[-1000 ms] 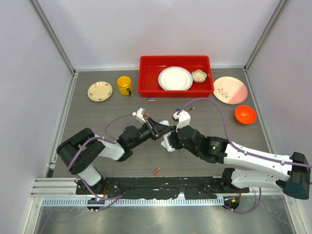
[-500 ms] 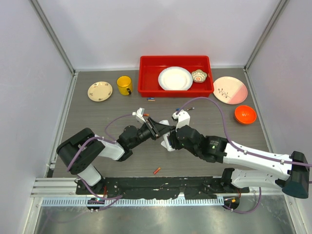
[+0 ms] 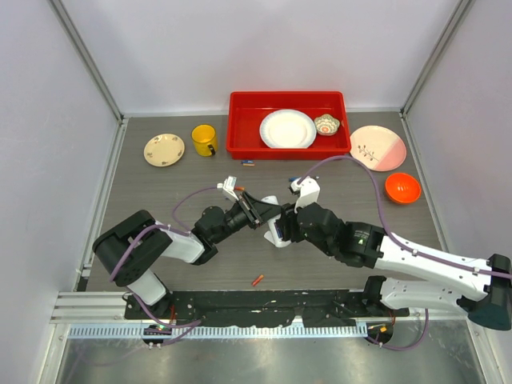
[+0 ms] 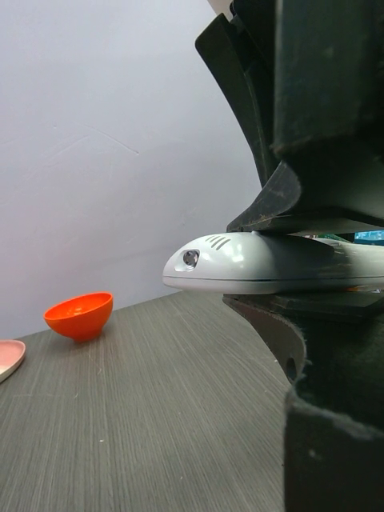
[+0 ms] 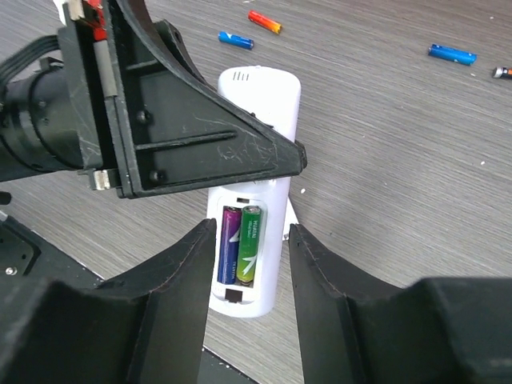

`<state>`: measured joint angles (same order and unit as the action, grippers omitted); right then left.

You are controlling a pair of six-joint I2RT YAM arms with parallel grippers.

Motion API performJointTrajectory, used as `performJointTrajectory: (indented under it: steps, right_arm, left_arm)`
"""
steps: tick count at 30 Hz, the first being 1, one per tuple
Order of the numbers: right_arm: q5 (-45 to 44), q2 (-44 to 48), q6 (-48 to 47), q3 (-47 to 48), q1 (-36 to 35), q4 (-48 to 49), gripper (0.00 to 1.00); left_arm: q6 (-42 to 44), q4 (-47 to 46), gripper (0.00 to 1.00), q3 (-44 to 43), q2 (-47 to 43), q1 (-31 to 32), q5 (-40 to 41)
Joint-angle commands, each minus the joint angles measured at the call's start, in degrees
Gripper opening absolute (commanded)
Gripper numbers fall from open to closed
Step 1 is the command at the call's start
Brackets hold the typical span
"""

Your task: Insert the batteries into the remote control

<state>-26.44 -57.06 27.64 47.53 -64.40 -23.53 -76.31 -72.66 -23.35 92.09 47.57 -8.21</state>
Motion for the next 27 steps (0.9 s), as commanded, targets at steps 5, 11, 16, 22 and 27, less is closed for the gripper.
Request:
performJointTrajectory:
  steps: [5,11,16,22,27]
  right_arm:
    - [-0.5,5.6,1.7,1.5,0.0,4.5,0.51]
    - [0.6,10.2,8.1,-2.7,0.4,6.5,0.75]
    - [2.3,10.1,12.3,-4.1,0.8,6.7,0.76]
    - [-0.5,11.6,12.2,-5.0,0.9,6.5,0.72]
    - [-2.0,12.3,12.1,-4.6,1.0,6.7,0.72]
  left_arm:
    - [-0.2,-15.9,0.0,-1.3,-1.6,0.2,-0.7]
    - [1.3,-15.9,0.0,-1.3,-3.5,0.1,-0.1]
    - [2.4,-16.0,0.0,-1.5,-5.8,0.2,0.6]
    - [2.6,-15.9,0.0,-0.9,-8.5,0.2,0.9]
    - [2.6,-15.9,0.0,-0.4,-8.8,0.2,1.0]
